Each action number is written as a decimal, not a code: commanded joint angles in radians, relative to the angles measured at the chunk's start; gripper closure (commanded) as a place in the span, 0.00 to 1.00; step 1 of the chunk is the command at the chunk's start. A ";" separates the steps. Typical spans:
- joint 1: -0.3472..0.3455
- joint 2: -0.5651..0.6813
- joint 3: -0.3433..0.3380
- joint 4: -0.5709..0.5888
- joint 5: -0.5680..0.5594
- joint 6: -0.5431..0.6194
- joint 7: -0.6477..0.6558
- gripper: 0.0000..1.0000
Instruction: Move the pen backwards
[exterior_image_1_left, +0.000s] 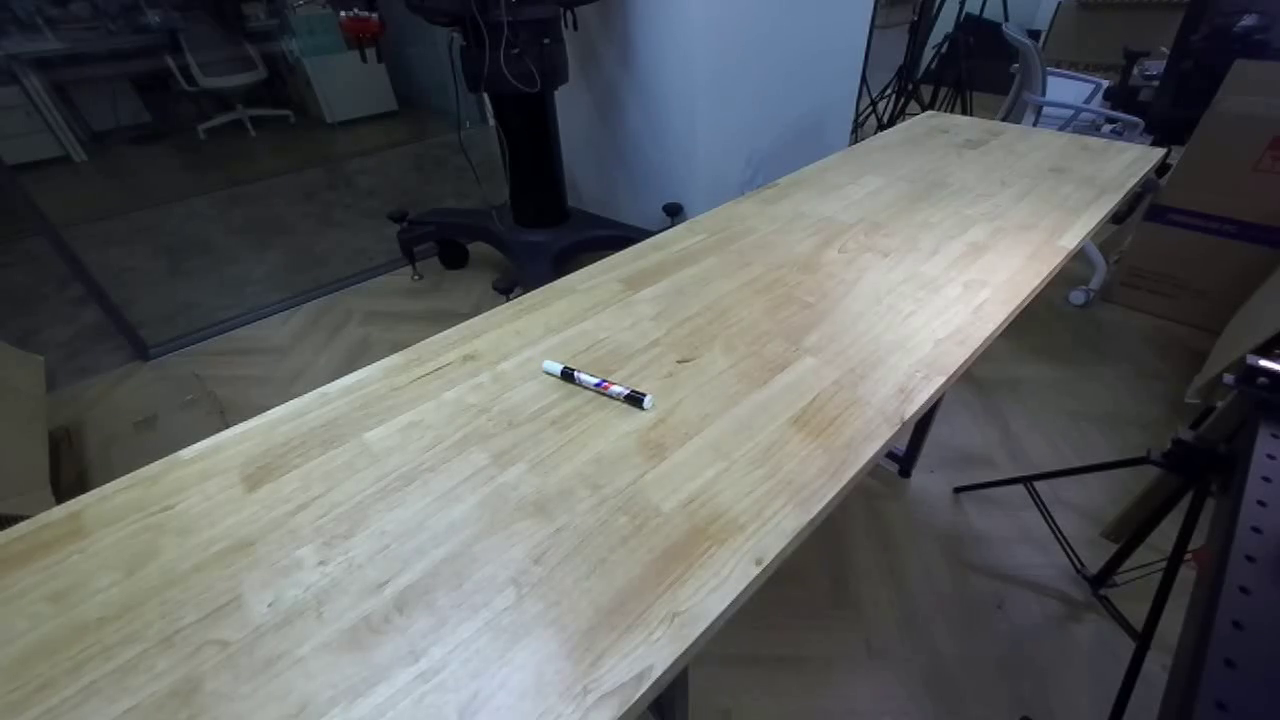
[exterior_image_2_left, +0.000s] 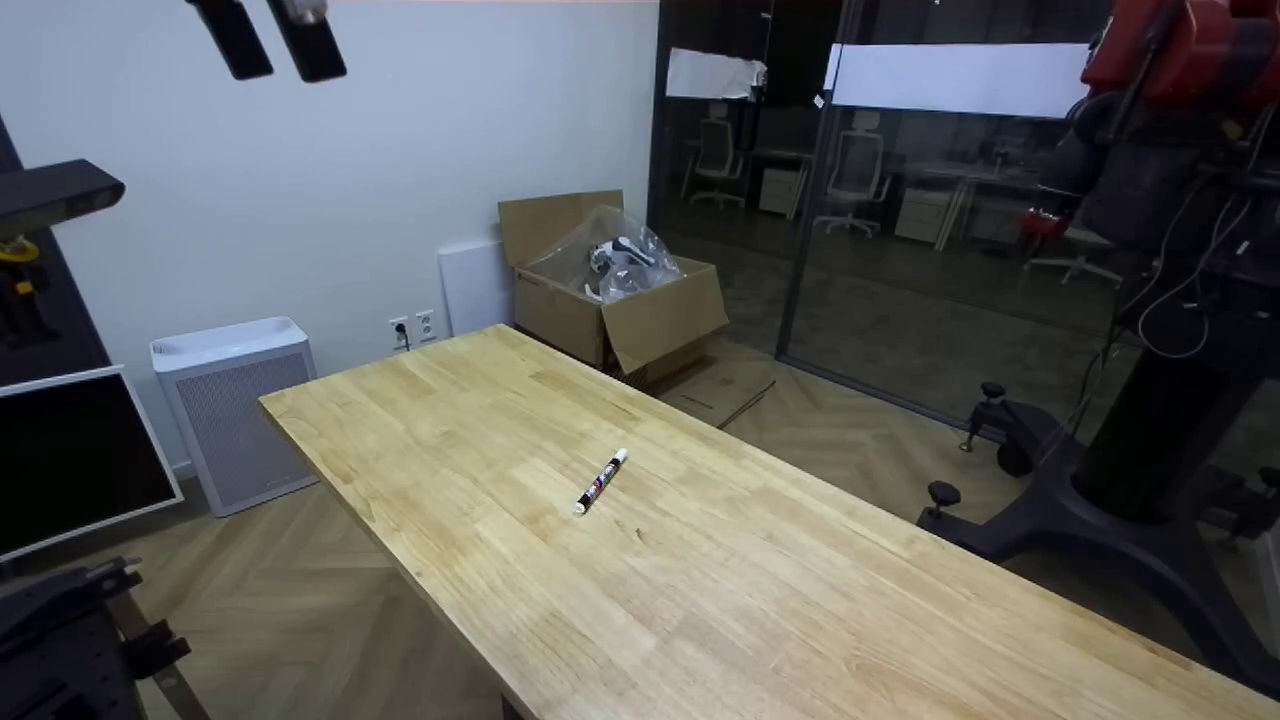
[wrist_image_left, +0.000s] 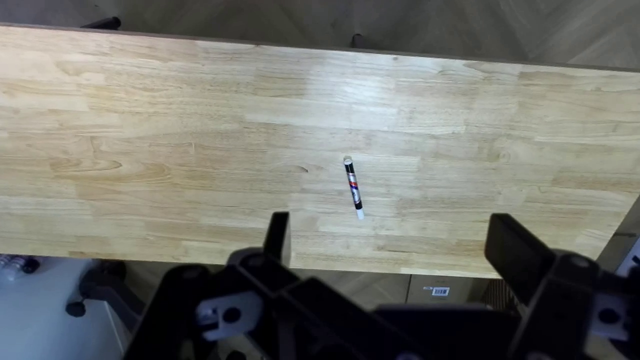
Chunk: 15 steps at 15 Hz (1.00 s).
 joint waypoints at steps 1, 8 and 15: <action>-0.029 0.162 -0.056 0.020 0.001 0.099 -0.008 0.00; -0.025 0.514 -0.047 0.071 -0.041 0.274 -0.065 0.00; 0.019 0.652 0.000 0.082 -0.101 0.306 -0.113 0.00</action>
